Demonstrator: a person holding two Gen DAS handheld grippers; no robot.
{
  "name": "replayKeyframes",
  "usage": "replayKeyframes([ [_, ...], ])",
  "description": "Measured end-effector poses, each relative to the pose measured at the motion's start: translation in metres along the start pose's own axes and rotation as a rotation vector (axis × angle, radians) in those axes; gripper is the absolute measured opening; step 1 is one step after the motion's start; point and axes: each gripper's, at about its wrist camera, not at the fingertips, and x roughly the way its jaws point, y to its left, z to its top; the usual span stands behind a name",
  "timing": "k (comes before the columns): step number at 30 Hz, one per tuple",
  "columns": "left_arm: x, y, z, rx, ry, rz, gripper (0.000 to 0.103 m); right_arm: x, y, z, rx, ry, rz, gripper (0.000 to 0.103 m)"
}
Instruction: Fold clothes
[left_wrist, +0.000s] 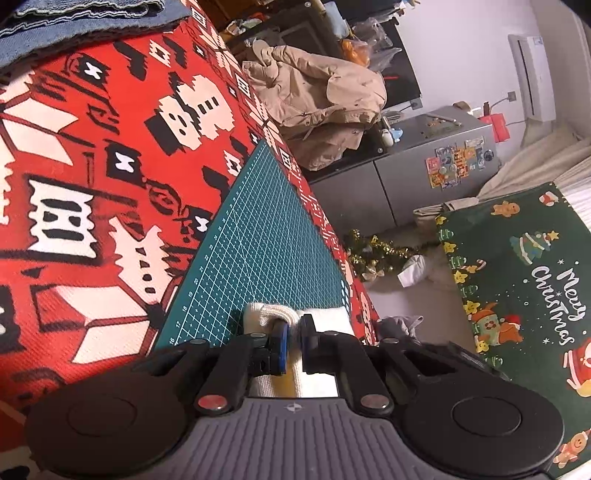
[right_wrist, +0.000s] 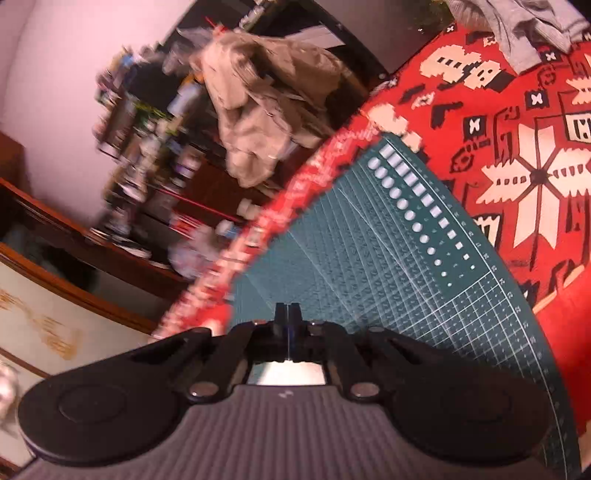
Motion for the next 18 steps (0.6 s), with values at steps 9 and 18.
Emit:
replayKeyframes([
  [9,0.000,-0.007,-0.001,0.056,-0.001,0.031,0.008,0.012,0.016,-0.059,-0.053,0.197,0.075,0.000],
  [18,-0.003,-0.004,-0.005,-0.015,-0.016,0.020,0.008,-0.009,-0.003,-0.035,-0.016,0.036,-0.025,0.000],
])
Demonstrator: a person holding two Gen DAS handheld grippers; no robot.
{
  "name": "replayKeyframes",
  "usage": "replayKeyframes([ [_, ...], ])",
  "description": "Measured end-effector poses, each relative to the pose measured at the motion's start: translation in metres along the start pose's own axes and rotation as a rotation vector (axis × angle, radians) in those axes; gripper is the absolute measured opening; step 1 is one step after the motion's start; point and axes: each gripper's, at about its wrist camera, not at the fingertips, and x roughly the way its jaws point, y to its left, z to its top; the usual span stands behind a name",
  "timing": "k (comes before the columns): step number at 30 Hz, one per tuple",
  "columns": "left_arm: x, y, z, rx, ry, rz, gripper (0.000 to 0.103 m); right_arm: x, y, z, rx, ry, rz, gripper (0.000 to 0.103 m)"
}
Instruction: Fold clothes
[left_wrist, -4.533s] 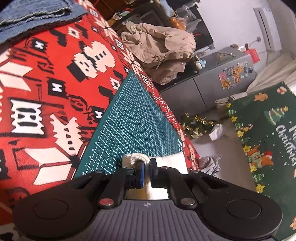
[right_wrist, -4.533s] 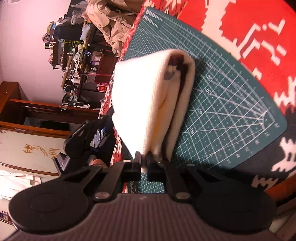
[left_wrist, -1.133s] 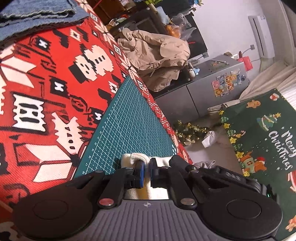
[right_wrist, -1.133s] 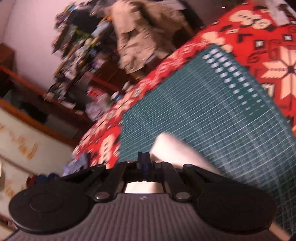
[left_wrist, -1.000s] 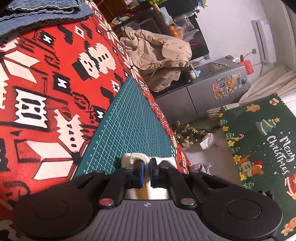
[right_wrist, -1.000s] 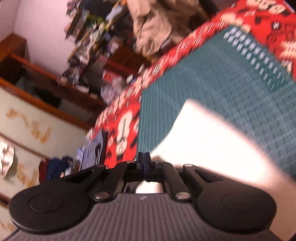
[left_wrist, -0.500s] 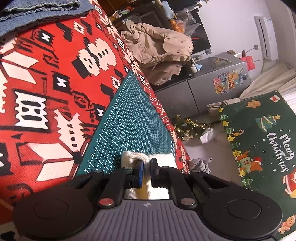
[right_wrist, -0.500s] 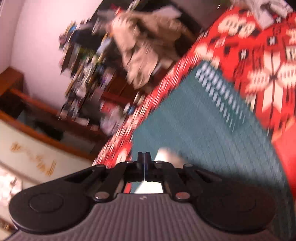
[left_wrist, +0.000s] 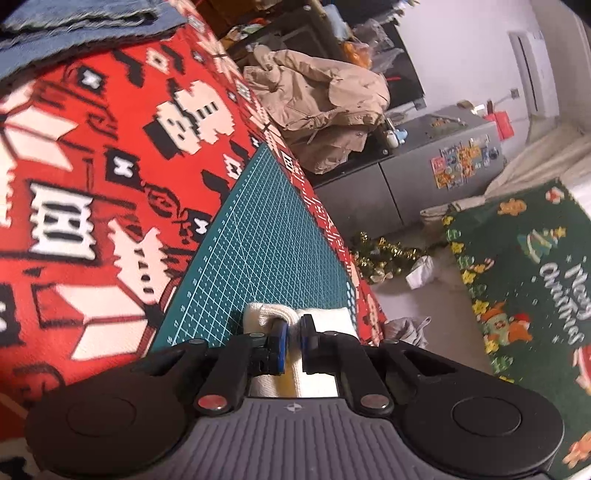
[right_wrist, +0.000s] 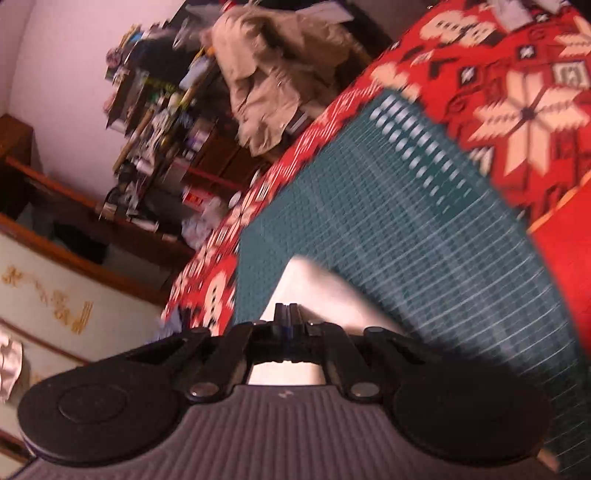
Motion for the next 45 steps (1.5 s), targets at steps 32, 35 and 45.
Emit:
replayKeyframes([
  [32,-0.020,-0.022,-0.052,0.034,0.158,-0.004,0.016,-0.084,-0.030,-0.076,0.062,0.160,0.116,0.005],
  [35,-0.024,-0.025,-0.056,0.064,0.176,0.018,0.007,-0.091,-0.033,-0.085,0.062,0.180,0.116,0.005],
  [45,-0.034,-0.024,-0.075,0.004,0.285,-0.048,0.010,-0.123,-0.054,-0.119,0.108,0.238,0.127,0.006],
])
